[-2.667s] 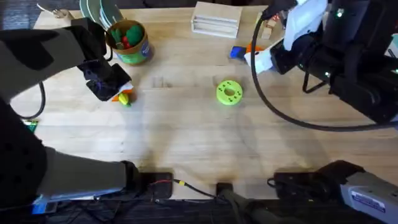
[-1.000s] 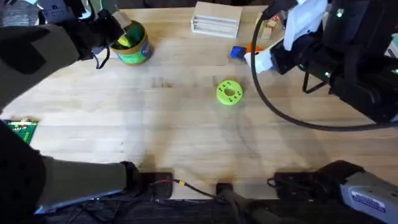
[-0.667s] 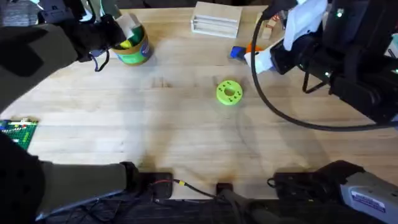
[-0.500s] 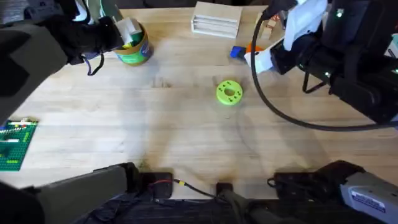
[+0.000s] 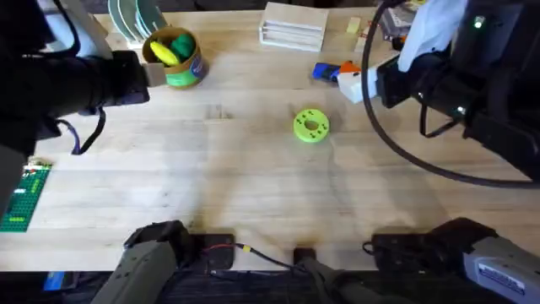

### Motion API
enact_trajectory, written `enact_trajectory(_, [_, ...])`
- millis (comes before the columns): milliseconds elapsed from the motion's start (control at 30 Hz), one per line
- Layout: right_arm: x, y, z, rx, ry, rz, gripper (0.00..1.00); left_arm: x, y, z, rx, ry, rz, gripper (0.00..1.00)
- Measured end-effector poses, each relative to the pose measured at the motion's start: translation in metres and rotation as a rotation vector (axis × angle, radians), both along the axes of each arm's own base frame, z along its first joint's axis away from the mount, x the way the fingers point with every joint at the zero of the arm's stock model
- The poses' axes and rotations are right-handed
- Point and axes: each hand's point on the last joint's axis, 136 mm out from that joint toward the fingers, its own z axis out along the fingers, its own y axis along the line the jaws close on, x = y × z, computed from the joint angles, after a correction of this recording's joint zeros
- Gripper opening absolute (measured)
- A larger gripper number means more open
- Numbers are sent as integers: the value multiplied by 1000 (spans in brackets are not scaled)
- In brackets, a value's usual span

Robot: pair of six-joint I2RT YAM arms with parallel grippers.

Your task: Pick up the gripper from the table and insert it into the empty holder that is missing its gripper. Then pick up a screw, insert it into the mounting hole, and use the screwdriver to tighten it. Finally, clean up the table by picking up the vegetable and placing it into the bucket.

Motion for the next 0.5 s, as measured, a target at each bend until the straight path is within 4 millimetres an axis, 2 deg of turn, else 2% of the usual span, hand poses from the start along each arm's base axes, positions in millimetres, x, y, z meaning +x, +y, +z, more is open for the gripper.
enact_trajectory(33, [-6,-2,-1,3,19,-5,991,-5,-1,2,8,-2,-7,113])
enact_trajectory(67, [-12,-5,-4,2,43,-10,992,-11,-2,5,21,-6,-18,30])
enact_trajectory(167, [-30,-12,-6,-5,112,-23,992,-29,-6,12,48,-16,-44,15])
enact_trajectory(233, [-41,-16,-2,5,145,-37,991,-39,-9,15,64,-19,-59,274])
enact_trajectory(367, [-56,-22,16,65,159,-77,992,-54,-12,20,87,-35,-76,904])
enact_trajectory(400, [-59,-23,20,83,156,-87,991,-57,-13,22,89,-40,-78,970])
enact_trajectory(500, [-66,-26,27,130,147,-110,991,-60,-14,26,100,-58,-82,995])
